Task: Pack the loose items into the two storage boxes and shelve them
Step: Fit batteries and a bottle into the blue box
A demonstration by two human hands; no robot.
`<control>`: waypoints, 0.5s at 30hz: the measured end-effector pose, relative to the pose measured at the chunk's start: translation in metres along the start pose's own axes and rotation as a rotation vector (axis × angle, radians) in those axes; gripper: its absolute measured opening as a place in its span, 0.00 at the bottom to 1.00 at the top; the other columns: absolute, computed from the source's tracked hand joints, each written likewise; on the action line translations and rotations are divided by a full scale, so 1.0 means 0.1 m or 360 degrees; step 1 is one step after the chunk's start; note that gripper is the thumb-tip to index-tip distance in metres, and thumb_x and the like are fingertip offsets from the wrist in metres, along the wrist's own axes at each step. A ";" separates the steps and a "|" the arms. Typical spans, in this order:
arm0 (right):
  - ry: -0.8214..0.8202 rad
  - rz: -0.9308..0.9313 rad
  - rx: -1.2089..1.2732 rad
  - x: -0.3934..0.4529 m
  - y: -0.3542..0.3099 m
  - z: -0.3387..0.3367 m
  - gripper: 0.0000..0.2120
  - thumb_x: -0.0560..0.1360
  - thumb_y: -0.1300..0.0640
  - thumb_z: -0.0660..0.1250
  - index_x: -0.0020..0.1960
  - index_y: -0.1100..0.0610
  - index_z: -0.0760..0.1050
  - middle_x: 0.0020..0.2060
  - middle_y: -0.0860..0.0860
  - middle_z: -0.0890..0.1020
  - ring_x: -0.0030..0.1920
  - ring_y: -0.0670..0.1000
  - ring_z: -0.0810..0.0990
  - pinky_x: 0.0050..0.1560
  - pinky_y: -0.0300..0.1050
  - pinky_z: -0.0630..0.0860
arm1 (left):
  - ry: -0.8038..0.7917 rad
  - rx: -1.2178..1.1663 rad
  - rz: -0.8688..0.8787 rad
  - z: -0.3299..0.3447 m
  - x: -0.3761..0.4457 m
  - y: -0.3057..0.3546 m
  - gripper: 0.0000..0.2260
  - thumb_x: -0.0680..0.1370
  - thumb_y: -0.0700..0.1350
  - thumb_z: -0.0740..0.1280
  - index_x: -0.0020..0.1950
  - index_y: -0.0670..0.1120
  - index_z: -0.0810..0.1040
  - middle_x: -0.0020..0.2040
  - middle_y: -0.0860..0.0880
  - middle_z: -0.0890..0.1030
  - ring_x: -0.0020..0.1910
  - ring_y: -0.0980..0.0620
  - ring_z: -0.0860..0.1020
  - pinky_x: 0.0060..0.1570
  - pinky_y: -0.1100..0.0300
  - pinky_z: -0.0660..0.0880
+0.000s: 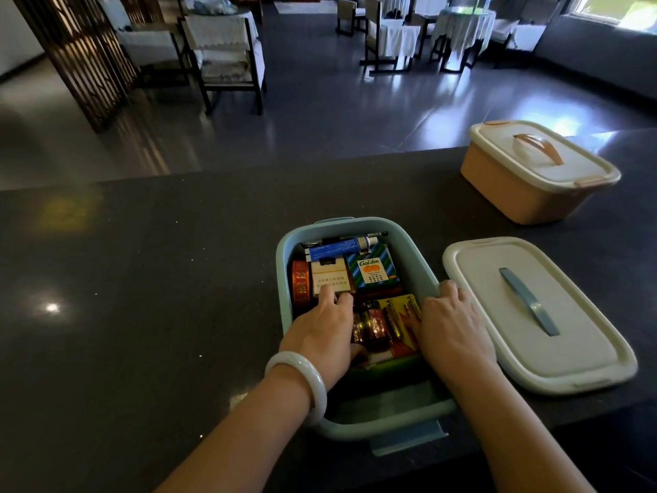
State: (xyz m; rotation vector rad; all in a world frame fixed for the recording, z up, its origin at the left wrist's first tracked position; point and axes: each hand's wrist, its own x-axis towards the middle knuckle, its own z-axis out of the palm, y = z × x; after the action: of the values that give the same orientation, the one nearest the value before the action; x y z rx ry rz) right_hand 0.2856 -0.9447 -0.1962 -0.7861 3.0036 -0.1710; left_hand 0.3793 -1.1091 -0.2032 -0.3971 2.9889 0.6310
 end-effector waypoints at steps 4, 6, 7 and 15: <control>-0.0008 0.0055 0.0017 0.03 -0.04 -0.01 0.13 0.77 0.48 0.66 0.59 0.53 0.77 0.61 0.54 0.70 0.58 0.52 0.72 0.58 0.47 0.72 | 0.0010 -0.0004 0.0002 0.01 0.00 -0.01 0.26 0.73 0.52 0.73 0.66 0.51 0.65 0.64 0.50 0.63 0.52 0.52 0.76 0.51 0.54 0.77; -0.0006 0.0067 0.0036 0.04 -0.05 0.00 0.13 0.77 0.49 0.65 0.58 0.53 0.77 0.61 0.54 0.70 0.58 0.52 0.72 0.58 0.47 0.72 | 0.0017 0.0003 0.0005 0.01 0.00 -0.01 0.26 0.73 0.52 0.73 0.66 0.51 0.65 0.64 0.50 0.63 0.52 0.52 0.76 0.50 0.54 0.77; -0.0012 0.0069 0.0048 0.04 -0.04 -0.01 0.13 0.77 0.49 0.65 0.58 0.53 0.77 0.61 0.54 0.70 0.58 0.52 0.72 0.58 0.47 0.72 | 0.0021 0.0008 0.0005 0.01 0.00 -0.01 0.26 0.73 0.52 0.73 0.65 0.51 0.65 0.64 0.50 0.63 0.51 0.52 0.76 0.49 0.55 0.77; 0.0004 0.0047 0.0087 0.03 -0.02 -0.03 0.15 0.76 0.45 0.66 0.57 0.53 0.77 0.52 0.50 0.69 0.49 0.47 0.69 0.51 0.44 0.72 | 0.0053 0.0044 0.0005 0.03 0.01 -0.01 0.24 0.73 0.50 0.73 0.63 0.51 0.66 0.61 0.50 0.64 0.45 0.54 0.74 0.44 0.57 0.76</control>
State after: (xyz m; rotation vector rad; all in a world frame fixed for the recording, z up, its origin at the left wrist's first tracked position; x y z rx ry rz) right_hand 0.2839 -0.9480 -0.1933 -0.7367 2.9969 -0.2518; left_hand 0.3785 -1.1087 -0.2065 -0.4047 3.0268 0.5883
